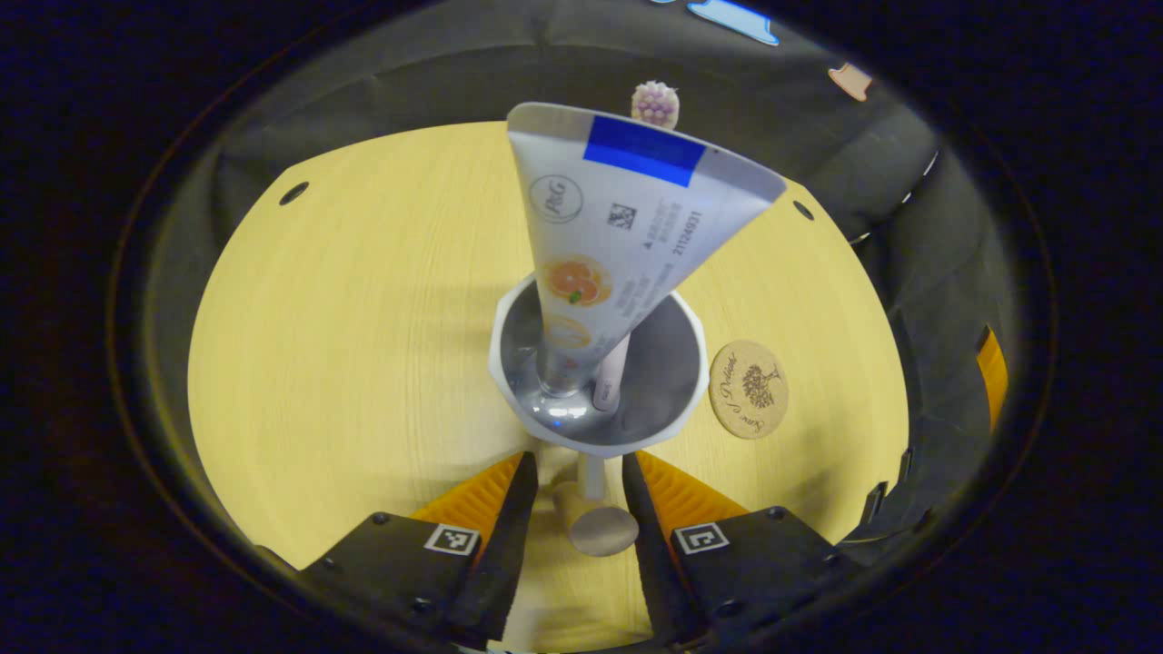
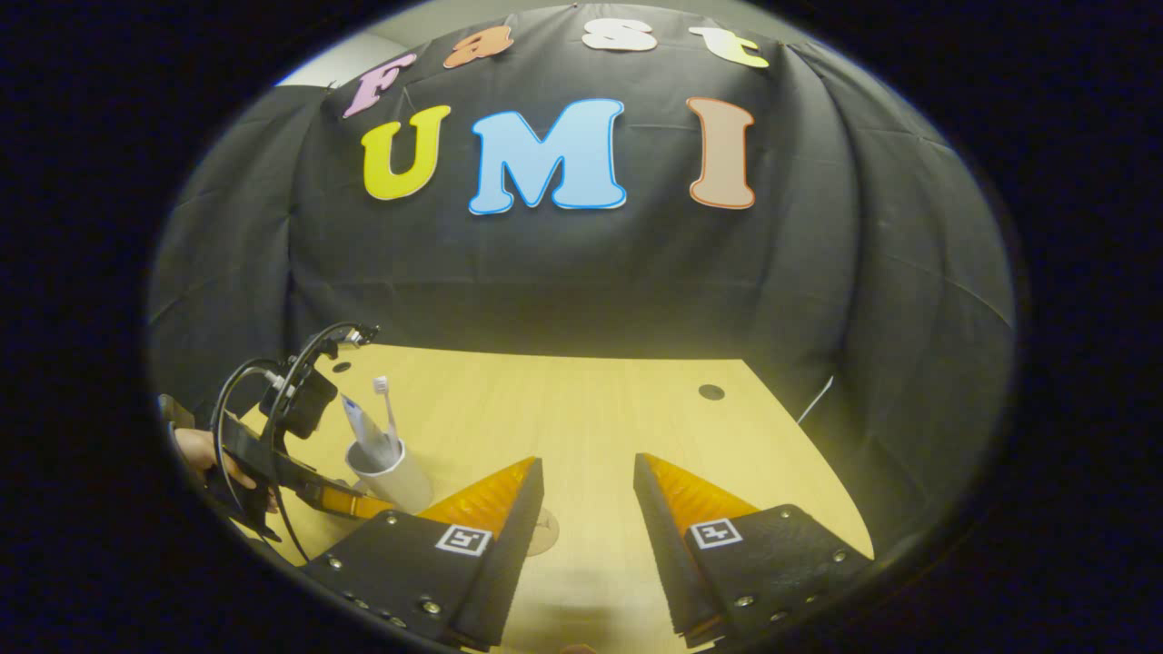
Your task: Put the toothbrush and toothpaste on the desktop into the cup, then pick up the cup and place it on the coaster on the desktop.
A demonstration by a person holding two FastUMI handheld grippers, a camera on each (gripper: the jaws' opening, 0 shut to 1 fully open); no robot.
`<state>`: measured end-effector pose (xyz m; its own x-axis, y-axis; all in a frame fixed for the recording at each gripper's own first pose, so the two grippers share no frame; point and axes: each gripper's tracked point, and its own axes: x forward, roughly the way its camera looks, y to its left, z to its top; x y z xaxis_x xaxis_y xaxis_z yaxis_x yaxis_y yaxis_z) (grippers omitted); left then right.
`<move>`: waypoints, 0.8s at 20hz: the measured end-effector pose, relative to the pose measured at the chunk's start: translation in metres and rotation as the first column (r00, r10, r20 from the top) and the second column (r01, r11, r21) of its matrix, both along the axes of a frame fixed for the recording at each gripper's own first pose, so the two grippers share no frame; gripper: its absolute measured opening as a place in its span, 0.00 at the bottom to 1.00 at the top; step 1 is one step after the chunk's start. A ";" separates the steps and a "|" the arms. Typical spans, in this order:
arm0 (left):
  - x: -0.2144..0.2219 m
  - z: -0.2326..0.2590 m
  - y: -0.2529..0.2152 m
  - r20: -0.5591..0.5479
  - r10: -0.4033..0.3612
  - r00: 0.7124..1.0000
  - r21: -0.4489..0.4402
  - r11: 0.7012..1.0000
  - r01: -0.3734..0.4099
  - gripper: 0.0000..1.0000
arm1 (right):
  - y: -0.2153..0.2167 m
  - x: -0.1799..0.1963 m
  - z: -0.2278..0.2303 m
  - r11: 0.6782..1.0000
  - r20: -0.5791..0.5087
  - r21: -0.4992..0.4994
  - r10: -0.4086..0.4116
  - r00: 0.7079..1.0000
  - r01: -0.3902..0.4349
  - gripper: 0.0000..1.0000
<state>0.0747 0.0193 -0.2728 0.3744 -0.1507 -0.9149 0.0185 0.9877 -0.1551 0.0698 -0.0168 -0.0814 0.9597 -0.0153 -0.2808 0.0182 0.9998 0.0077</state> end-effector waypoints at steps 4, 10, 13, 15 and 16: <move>0.002 -0.002 0.002 -0.017 -0.010 1.000 0.034 0.999 0.010 0.50 | -0.008 0.002 -0.005 1.000 -0.012 0.007 -0.017 1.000 0.018 0.65; 0.006 -0.002 0.003 0.022 -0.051 0.998 0.131 0.990 0.048 0.35 | -0.010 0.001 -0.009 1.000 -0.023 0.008 -0.016 1.000 0.016 0.65; 0.006 -0.001 -0.001 0.046 -0.073 0.996 0.152 0.986 0.065 0.31 | -0.012 0.000 -0.010 1.000 -0.026 0.010 -0.018 1.000 0.018 0.58; 0.007 0.002 -0.004 0.061 -0.068 0.996 0.136 0.989 0.059 0.31 | -0.013 -0.001 -0.010 1.000 -0.028 0.013 -0.021 0.999 0.021 0.65; 0.006 0.003 -0.008 0.068 -0.064 0.996 0.121 0.991 0.055 0.31 | -0.015 -0.002 -0.010 1.000 -0.028 0.014 -0.025 0.999 0.025 0.65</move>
